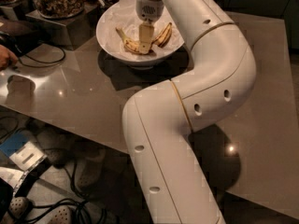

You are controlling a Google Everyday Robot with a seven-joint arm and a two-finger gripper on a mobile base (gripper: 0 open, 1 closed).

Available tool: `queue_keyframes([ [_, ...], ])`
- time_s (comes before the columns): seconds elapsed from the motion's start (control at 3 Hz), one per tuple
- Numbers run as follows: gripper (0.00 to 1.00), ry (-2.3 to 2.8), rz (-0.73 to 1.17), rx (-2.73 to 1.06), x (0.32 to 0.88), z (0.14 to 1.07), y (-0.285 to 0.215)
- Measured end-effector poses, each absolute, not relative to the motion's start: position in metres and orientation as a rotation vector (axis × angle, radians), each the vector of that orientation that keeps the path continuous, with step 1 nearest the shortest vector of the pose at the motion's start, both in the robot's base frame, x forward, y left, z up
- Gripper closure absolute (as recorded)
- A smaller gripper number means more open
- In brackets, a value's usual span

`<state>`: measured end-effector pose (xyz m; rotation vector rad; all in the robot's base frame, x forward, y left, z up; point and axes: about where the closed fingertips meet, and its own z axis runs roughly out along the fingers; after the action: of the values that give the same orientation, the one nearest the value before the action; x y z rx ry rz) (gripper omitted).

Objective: Pick banana from white bowl

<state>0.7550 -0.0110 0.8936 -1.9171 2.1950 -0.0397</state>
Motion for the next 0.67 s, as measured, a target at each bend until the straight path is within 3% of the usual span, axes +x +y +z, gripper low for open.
queue_keyframes([
  [0.67,0.35,2.195,-0.038,-1.954,0.7563,0.8825,-0.0048],
])
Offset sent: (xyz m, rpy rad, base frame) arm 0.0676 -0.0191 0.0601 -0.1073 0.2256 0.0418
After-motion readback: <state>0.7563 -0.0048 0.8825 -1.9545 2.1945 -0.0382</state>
